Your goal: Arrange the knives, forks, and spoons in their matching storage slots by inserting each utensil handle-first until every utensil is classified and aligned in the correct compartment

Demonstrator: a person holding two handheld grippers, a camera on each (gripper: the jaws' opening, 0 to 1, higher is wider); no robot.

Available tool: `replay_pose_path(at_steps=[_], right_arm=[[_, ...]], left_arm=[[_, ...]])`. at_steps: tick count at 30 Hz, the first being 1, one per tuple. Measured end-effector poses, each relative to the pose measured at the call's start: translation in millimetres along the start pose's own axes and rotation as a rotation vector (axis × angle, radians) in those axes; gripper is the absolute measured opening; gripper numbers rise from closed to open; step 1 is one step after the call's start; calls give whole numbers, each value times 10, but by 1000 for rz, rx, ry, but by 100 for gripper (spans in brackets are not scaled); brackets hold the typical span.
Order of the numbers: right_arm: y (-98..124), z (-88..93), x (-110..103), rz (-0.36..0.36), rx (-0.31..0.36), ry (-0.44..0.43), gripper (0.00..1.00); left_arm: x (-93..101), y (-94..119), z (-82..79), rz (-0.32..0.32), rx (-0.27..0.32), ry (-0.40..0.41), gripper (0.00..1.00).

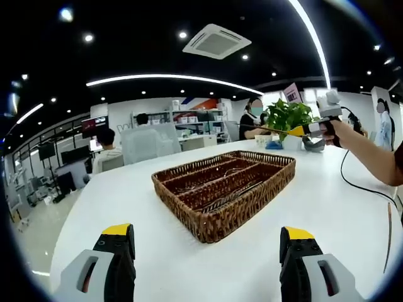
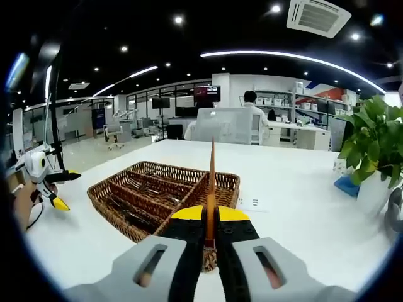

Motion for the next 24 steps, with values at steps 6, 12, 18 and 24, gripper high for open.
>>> replay_pose_path(at_steps=[6,12,18,24], right_arm=[[-145,-87,-28,19,-12,2,3],[-224,-131,-90,28,-25,12,3],[-263,-121,-78,41,-31,25,3],[-292,-183,-63,47,-30,30,3]], left_arm=[[-30,10,-17,-1,20,6,100],[-51,-11,14,-22,-1,-8,100],[-52,0,6,-22,8,-2,100],[-61,14,-3,-30,14,-2,100]])
Point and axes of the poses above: the point that each gripper's makers call its tool centre point, and the gripper's own axes: y roughly backward along the fingers, x roughly to its right, z roughly out of its underside, the point moved 8 cm from there along y, roughly backward along the fingers, and after that the axes turned 7 degrees about z, right-handed, at the moved point
